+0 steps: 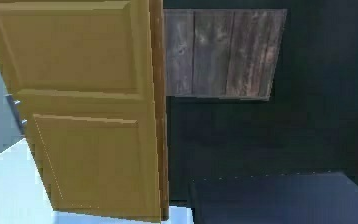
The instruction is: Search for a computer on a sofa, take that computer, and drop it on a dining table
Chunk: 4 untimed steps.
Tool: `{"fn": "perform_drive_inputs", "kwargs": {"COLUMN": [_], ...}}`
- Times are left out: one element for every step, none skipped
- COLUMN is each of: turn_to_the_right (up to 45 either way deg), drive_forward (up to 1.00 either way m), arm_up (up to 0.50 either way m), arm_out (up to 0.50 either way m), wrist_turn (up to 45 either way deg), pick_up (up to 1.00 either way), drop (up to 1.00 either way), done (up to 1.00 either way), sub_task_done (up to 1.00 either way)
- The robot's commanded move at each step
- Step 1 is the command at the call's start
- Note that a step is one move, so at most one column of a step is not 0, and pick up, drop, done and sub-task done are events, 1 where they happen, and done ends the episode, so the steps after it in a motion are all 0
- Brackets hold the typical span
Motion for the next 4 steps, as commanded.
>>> {"fn": "perform_drive_inputs", "kwargs": {"turn_to_the_right": [-45.0, -15.0, 0.0, 0.0], "drive_forward": [0.0, 0.0, 1.0, 0.6], "arm_up": [0.0, 0.0, 0.0, 0.0], "arm_out": [0.0, 0.0, 0.0, 0.0], "wrist_turn": [0.0, 0.0, 0.0, 0.0], "pick_up": [0.0, 0.0, 0.0, 0.0], "drop": [0.0, 0.0, 0.0, 0.0], "done": [0.0, 0.0, 0.0, 0.0], "sub_task_done": [0.0, 0.0, 0.0, 0.0]}}
